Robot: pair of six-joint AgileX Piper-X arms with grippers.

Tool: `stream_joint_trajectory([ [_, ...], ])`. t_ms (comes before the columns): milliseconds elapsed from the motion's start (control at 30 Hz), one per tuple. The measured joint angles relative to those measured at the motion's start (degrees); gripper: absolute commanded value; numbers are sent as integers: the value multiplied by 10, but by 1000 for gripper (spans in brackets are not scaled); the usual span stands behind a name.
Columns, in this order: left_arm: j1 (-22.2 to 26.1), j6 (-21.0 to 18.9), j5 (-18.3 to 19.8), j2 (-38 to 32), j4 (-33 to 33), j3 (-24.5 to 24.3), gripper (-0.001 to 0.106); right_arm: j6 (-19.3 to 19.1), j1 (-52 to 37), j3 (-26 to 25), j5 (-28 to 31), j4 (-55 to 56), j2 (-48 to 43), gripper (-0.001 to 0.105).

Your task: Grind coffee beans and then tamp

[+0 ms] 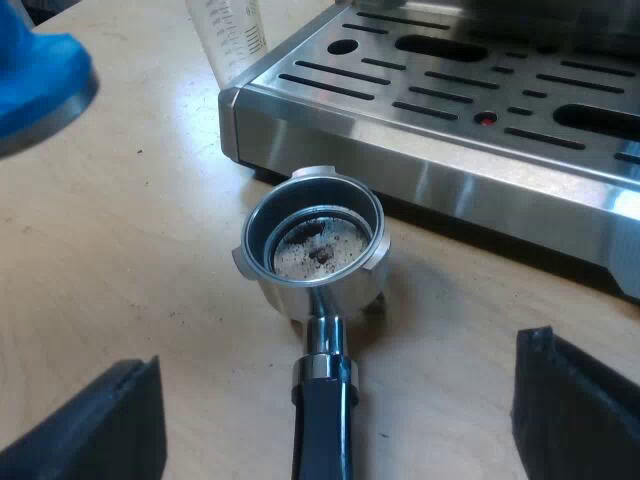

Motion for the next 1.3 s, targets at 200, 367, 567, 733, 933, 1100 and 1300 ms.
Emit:
stream_joint_trajectory([
  [200,0,35,-3,51,-4,-35,0,0,0,0,0,0,0,72],
  [367,0,42,-3,81,-4,-56,0,0,0,0,0,0,0,72],
  [567,0,53,-4,115,-34,-61,0,0,0,0,0,0,0,72],
  [733,0,55,4,142,-54,-62,0,0,0,0,0,0,0,72],
  [933,0,55,14,164,-67,-62,0,0,0,0,0,0,0,72],
  [1100,0,55,21,189,-74,-62,0,0,0,0,0,0,0,72],
  [1300,0,55,21,212,-74,-62,0,0,0,0,0,24,0,72],
])
